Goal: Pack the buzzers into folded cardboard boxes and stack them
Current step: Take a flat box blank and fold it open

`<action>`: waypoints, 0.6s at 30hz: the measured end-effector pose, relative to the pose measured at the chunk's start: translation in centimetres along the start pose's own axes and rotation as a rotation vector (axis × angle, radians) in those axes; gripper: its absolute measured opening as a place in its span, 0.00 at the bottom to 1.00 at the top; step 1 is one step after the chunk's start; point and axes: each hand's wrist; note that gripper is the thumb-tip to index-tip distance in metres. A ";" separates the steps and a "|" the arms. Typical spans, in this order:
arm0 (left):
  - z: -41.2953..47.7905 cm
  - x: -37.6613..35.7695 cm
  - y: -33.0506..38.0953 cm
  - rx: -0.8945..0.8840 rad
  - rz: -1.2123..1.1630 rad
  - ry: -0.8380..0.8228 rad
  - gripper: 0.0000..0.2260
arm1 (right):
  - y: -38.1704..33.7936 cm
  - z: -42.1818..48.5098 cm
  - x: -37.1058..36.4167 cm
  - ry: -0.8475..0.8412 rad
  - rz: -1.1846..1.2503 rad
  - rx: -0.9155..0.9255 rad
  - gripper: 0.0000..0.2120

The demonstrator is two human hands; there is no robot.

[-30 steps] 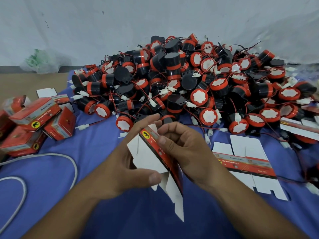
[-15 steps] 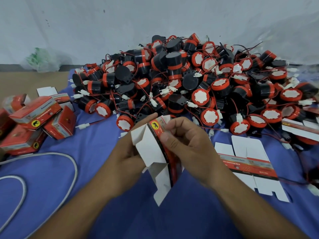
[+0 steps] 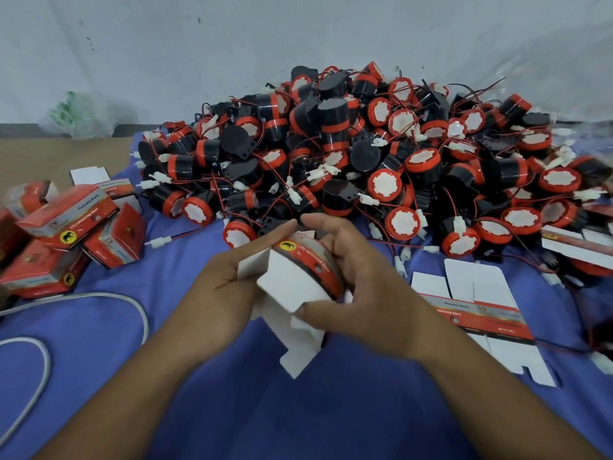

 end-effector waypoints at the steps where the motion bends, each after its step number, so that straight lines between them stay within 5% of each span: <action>1: -0.1 -0.2 0.7 -0.029 -0.015 -0.043 0.28 | 0.1 0.1 0.4 0.040 0.049 -0.015 0.38; 6: -0.3 0.1 1.0 -0.081 0.061 -0.211 0.34 | 1.1 0.4 1.2 0.187 0.239 -0.051 0.28; 12: -0.3 0.3 0.8 -0.151 -0.170 -0.274 0.22 | 1.3 0.6 0.5 0.209 0.422 -0.049 0.17; 18: -0.1 -0.2 0.9 -0.191 0.024 -0.244 0.15 | 1.5 0.4 -0.3 0.242 0.390 -0.110 0.16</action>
Point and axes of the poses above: each hand's wrist, its own z-axis towards the middle knuckle, its own x-axis out of the back of the hand, y = z × x, and after that the axes turned 2 degrees about -z, right-handed
